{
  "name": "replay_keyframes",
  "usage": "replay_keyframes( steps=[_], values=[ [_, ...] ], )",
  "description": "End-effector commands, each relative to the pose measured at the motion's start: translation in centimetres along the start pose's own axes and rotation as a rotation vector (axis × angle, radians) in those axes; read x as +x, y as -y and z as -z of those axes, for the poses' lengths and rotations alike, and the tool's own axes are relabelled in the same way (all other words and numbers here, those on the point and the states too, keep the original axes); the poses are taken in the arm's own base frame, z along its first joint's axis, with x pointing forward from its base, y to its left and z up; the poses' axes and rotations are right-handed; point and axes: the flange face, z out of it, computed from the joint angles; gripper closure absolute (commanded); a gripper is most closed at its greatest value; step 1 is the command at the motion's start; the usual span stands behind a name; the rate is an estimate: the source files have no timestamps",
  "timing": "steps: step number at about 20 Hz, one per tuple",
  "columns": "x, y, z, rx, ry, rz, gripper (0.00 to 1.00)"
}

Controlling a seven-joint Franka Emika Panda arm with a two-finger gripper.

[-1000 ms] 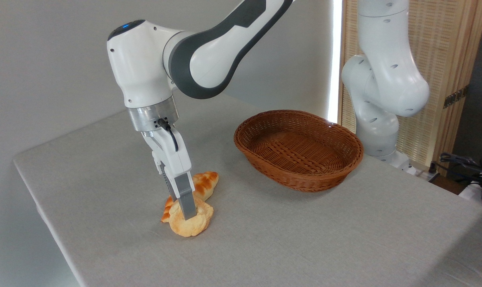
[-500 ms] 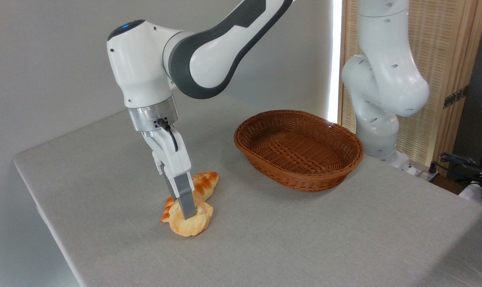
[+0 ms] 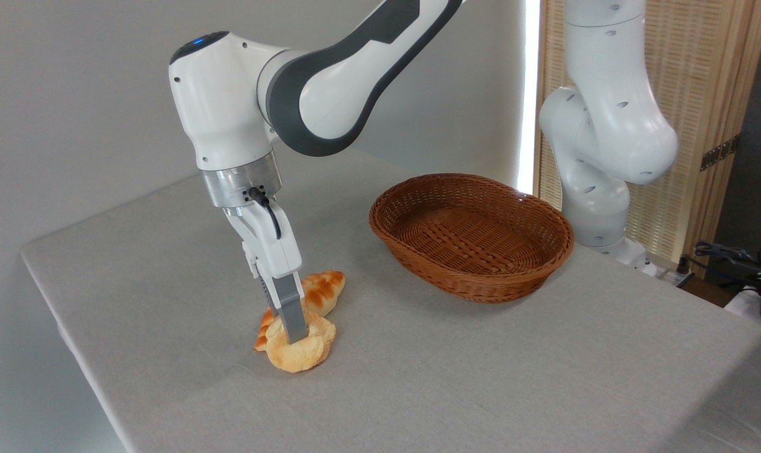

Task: Put bread into the basket
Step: 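Lift the round bun up off the table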

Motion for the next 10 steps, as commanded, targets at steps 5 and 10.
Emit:
replay_keyframes(
  steps=[5, 10],
  values=[
    [-0.7, -0.4, 4.7, 0.055, -0.073, 0.002, 0.63],
    [-0.9, -2.4, 8.3, 0.039, -0.125, 0.027, 0.63]
  ],
)
